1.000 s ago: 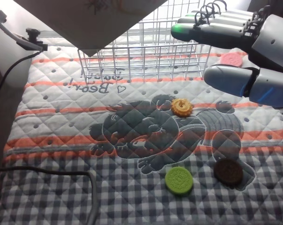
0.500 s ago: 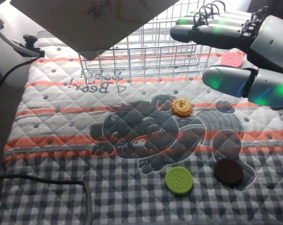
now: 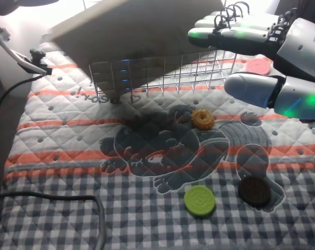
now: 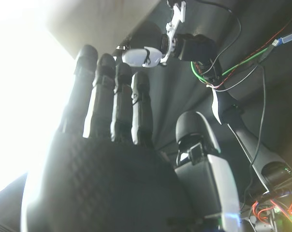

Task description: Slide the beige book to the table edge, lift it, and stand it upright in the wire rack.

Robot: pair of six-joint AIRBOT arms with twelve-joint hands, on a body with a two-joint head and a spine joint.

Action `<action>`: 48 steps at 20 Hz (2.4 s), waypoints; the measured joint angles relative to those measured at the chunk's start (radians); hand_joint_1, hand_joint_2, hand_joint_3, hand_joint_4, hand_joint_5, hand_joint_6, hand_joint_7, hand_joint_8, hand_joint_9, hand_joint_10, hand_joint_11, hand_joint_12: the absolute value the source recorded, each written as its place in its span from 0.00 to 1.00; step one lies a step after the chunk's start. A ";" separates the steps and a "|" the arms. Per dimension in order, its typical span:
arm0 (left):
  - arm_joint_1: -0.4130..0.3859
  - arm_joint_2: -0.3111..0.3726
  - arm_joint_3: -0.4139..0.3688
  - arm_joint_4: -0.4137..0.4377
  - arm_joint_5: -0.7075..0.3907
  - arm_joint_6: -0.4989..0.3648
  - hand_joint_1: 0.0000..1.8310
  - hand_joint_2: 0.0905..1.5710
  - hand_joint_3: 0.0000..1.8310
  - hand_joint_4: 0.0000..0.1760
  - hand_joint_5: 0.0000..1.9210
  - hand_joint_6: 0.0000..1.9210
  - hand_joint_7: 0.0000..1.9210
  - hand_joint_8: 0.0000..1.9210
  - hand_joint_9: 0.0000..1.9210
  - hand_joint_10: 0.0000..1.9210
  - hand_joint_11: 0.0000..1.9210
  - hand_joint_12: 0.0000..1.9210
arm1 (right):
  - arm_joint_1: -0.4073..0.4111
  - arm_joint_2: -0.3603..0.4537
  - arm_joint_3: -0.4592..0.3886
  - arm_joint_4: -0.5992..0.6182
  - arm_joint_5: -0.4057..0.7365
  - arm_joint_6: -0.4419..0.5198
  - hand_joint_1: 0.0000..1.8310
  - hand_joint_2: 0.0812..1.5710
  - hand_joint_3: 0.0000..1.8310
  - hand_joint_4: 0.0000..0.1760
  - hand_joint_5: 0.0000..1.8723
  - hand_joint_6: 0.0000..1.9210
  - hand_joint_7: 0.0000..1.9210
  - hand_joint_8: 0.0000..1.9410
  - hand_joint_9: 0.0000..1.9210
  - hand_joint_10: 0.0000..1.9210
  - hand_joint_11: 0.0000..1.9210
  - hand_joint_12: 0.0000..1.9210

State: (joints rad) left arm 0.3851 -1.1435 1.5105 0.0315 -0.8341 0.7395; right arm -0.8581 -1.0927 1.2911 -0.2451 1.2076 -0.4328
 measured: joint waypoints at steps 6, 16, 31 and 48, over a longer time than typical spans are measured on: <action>-0.020 0.052 -0.080 0.076 0.050 -0.003 0.39 0.53 0.00 1.00 0.06 0.00 0.12 0.00 0.14 0.00 0.00 0.34 | 0.000 0.017 -0.014 0.001 0.001 0.010 0.01 0.90 0.00 0.00 0.21 0.00 0.21 0.00 0.20 0.00 0.19 0.00; 0.215 0.300 -0.345 0.069 -0.208 0.005 0.36 0.55 0.00 0.79 0.07 0.00 0.09 0.00 0.10 0.00 0.00 0.33 | -0.113 0.180 -0.130 0.229 0.125 -0.148 0.04 0.91 0.00 0.00 0.22 0.00 0.20 0.00 0.18 0.00 0.23 0.01; 0.683 0.362 -0.541 -0.198 -0.564 0.050 0.36 0.61 0.00 0.45 0.08 0.00 0.10 0.00 0.10 0.00 0.00 0.36 | -0.071 0.069 0.050 0.494 -0.194 -0.235 0.04 0.92 0.00 0.00 0.25 0.00 0.26 0.00 0.24 0.00 0.25 0.01; 0.742 0.354 -0.541 -0.287 -0.607 0.042 0.38 0.61 0.00 0.43 0.08 0.00 0.09 0.00 0.08 0.00 0.00 0.26 | -0.006 0.015 0.055 0.346 -0.251 -0.234 0.00 0.91 0.00 0.09 0.25 0.00 0.26 0.00 0.25 0.01 0.26 0.01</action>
State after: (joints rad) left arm 1.1267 -0.7898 0.9699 -0.2554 -1.4406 0.7815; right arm -0.8642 -1.0779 1.3460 0.1013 0.9569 -0.6670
